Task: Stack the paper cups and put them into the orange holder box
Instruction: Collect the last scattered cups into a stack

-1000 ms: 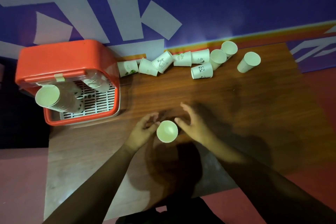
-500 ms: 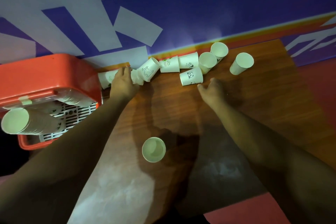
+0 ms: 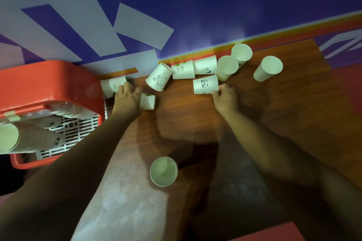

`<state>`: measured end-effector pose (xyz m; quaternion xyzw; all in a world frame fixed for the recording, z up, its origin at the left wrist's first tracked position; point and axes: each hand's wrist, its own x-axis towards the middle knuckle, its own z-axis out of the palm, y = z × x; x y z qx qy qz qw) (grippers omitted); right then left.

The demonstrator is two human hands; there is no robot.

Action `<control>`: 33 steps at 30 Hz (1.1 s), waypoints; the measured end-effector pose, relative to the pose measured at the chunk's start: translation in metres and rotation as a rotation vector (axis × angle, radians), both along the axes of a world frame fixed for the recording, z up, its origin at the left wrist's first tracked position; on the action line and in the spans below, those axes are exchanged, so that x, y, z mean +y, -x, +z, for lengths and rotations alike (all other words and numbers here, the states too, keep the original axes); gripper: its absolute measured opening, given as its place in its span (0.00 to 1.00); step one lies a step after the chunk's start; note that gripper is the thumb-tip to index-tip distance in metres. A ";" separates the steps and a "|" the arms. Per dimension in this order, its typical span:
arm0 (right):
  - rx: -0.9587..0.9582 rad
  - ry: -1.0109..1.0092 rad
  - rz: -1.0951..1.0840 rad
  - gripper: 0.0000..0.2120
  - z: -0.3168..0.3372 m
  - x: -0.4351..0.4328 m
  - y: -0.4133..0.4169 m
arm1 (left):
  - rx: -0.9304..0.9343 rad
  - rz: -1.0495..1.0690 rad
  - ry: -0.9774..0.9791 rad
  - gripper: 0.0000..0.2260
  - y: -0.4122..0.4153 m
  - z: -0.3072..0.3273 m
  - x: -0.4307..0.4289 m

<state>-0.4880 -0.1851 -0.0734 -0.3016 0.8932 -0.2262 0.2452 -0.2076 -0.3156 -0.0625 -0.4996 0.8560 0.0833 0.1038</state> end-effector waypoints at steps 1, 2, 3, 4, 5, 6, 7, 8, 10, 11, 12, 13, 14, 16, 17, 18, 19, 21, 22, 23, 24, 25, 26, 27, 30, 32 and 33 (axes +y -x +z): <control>0.000 0.016 0.002 0.11 0.000 0.001 -0.001 | 0.012 -0.006 -0.004 0.27 -0.004 -0.001 0.006; -0.002 0.034 0.009 0.10 0.001 0.004 -0.004 | 0.012 -0.011 -0.029 0.29 -0.009 -0.002 0.012; -0.010 0.058 0.015 0.09 0.004 0.007 -0.007 | 0.033 0.016 -0.074 0.30 -0.013 -0.001 0.018; -0.024 0.093 0.019 0.08 0.008 0.011 -0.011 | 0.084 0.045 -0.126 0.32 -0.016 0.002 0.023; -0.044 0.134 0.020 0.07 0.013 0.015 -0.016 | 0.146 0.104 -0.199 0.31 -0.018 0.007 0.028; -0.070 0.167 0.013 0.06 0.019 0.021 -0.021 | 0.239 0.180 -0.272 0.30 -0.022 0.009 0.033; -0.105 0.200 -0.006 0.04 0.025 0.027 -0.027 | 0.312 0.254 -0.343 0.27 -0.027 0.013 0.038; -0.137 0.231 -0.024 0.03 0.031 0.035 -0.034 | 0.395 0.323 -0.406 0.25 -0.033 0.015 0.044; -0.201 0.283 -0.053 0.04 0.039 0.052 -0.047 | 0.562 0.420 -0.477 0.27 -0.045 0.022 0.056; -0.247 0.289 -0.062 0.04 0.044 0.060 -0.054 | 0.652 0.461 -0.505 0.28 -0.050 0.025 0.063; -0.294 0.279 -0.060 0.04 0.051 0.067 -0.063 | 0.751 0.522 -0.553 0.27 -0.055 0.026 0.070; -0.337 0.274 -0.045 0.04 0.060 0.074 -0.072 | 0.837 0.587 -0.601 0.24 -0.058 0.030 0.078; -0.372 0.282 -0.017 0.04 0.068 0.082 -0.081 | 0.918 0.651 -0.662 0.21 -0.062 0.031 0.086; -0.418 0.326 0.066 0.03 0.083 0.098 -0.099 | 1.012 0.721 -0.739 0.19 -0.070 0.035 0.099; -0.442 0.346 0.113 0.02 0.091 0.106 -0.108 | 1.036 0.722 -0.756 0.19 -0.075 0.036 0.105; -0.476 0.370 0.157 0.04 0.099 0.112 -0.116 | 1.071 0.729 -0.768 0.20 -0.081 0.037 0.110; -0.508 0.394 0.196 0.07 0.104 0.118 -0.123 | 1.098 0.734 -0.770 0.20 -0.086 0.041 0.115; -0.517 0.394 0.275 0.17 0.110 0.129 -0.137 | 1.174 0.734 -0.776 0.22 -0.094 0.049 0.124; -0.492 0.364 0.327 0.22 0.110 0.134 -0.144 | 1.216 0.741 -0.786 0.24 -0.098 0.051 0.128; -0.454 0.324 0.384 0.27 0.110 0.138 -0.151 | 1.233 0.740 -0.787 0.25 -0.102 0.054 0.132; -0.405 0.286 0.441 0.30 0.108 0.142 -0.157 | 1.252 0.739 -0.782 0.25 -0.106 0.057 0.135; -0.332 0.264 0.504 0.33 0.107 0.146 -0.163 | 1.252 0.727 -0.774 0.25 -0.110 0.060 0.140; -0.239 0.260 0.566 0.35 0.105 0.148 -0.169 | 1.261 0.723 -0.766 0.24 -0.114 0.063 0.144; -0.142 0.264 0.624 0.36 0.102 0.150 -0.175 | 1.253 0.713 -0.747 0.23 -0.117 0.065 0.148; 0.030 0.231 0.762 0.38 0.088 0.152 -0.191 | 1.287 0.668 -0.670 0.20 -0.123 0.073 0.161; 0.041 0.133 0.820 0.40 0.077 0.153 -0.198 | 1.290 0.633 -0.670 0.21 -0.125 0.075 0.167; 0.026 0.093 0.833 0.41 0.071 0.155 -0.198 | 1.253 0.612 -0.679 0.21 -0.125 0.077 0.170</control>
